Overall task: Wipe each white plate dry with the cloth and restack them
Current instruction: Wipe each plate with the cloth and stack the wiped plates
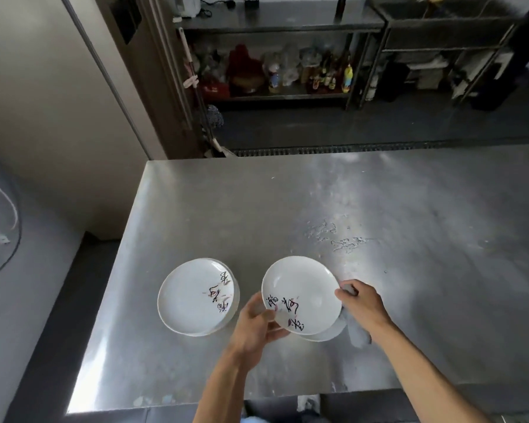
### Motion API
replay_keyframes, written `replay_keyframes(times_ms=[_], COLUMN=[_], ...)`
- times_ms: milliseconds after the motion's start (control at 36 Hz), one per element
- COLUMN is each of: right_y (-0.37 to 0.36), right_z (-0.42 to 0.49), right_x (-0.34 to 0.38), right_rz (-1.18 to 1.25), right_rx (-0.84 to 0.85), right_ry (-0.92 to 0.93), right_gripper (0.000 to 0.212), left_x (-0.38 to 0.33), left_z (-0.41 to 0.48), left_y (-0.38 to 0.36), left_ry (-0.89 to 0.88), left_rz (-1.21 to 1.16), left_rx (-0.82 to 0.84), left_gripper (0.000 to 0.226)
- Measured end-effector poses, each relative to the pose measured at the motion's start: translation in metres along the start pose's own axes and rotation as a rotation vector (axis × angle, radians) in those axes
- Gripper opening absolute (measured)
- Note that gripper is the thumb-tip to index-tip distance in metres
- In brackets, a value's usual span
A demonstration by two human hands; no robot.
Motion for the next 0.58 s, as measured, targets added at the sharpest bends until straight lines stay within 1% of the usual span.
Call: replay_keyframes(times_ms=[56,111,250,333,444,583], right_y=[0.007,0.011,0.016,0.014,0.011,0.009], right_z=[0.000,0.000,0.007,0.009,0.012,0.013], right_x=[-0.012,-0.021,-0.036,-0.044,-0.051,-0.051], right_rz=[0.010,0.000,-0.035,-0.038,-0.056,-0.053], right_rx=[-0.014,-0.020,-0.021,-0.010,-0.006,-0.011], right_ry=[-0.034,-0.065,-0.125,-0.133,-0.156,-0.157], right_gripper=[0.026,0.033,0.025,0.026,0.019,0.030], left_x=[0.007,0.013,0.026,0.029,0.029,0.028], left_z=[0.004,0.009,0.021,0.026,0.031,0.035], left_y=[-0.007,-0.012,-0.019,-0.019,-0.021,-0.022], left_ry=[0.040,0.071,0.116,0.125,0.136,0.122], left_rz=[0.004,0.009,0.034,0.077,0.165,0.227], left_rx=[0.009,0.003,-0.045,-0.055,-0.081,-0.130], left_gripper=[0.040,0.040,0.047,0.053,0.054,0.052])
Point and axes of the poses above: each hand's wrist, its own z-axis towards the middle knuckle, its own y-axis out of the back of the hand, x = y × z, the point moved 2 cm from there along z, towards the middle knuckle
